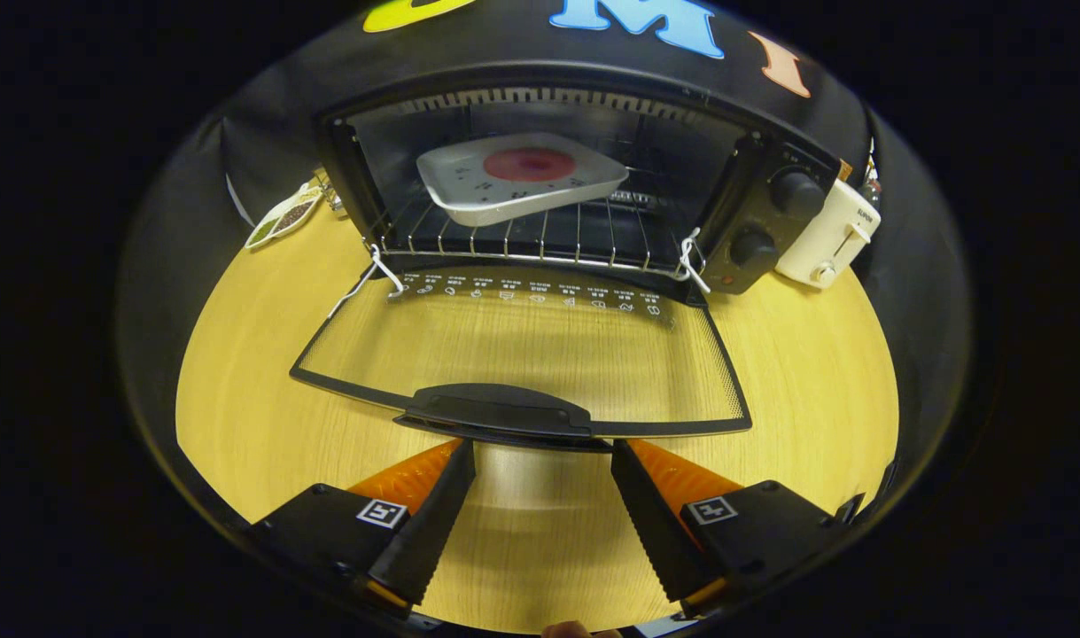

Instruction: Open the toaster oven, put the food inside, and close the toaster oven door.

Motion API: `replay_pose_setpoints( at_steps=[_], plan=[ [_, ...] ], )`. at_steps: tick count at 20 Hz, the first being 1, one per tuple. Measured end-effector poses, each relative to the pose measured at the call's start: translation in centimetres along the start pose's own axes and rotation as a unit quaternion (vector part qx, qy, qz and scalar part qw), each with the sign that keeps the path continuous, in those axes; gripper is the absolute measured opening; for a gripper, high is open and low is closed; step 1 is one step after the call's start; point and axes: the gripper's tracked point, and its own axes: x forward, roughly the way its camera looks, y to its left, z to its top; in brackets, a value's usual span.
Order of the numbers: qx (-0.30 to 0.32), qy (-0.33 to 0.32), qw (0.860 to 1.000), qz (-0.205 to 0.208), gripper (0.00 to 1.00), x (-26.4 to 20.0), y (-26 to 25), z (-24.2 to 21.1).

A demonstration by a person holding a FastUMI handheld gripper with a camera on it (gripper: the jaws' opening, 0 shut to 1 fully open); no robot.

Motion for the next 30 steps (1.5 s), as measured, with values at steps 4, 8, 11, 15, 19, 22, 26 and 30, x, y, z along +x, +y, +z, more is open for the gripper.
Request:
replay_pose_setpoints(
  at_steps=[4, 8, 11, 15, 19, 22, 26, 30],
  plan=[
    [-0.020, -0.035, 0.999, 0.005, 0.99, -2.8, 0.0, 2.1],
    [-0.019, -0.136, 0.990, 0.016, 0.99, -7.1, -0.7, 7.7],
    [-0.007, -0.197, 0.980, 0.017, 0.99, -9.5, -1.8, 12.9],
    [-0.009, -0.269, 0.963, 0.012, 0.99, -14.1, -2.7, 16.4],
    [0.026, -0.333, 0.942, 0.015, 0.99, -19.7, -4.0, 18.0],
    [0.052, -0.380, 0.923, 0.010, 0.99, -24.1, -6.3, 18.2],
    [0.078, -0.436, 0.897, 0.002, 0.99, -29.0, -9.3, 16.2],
    [0.093, -0.463, 0.881, -0.022, 0.98, -31.9, -12.1, 13.1]
  ],
)
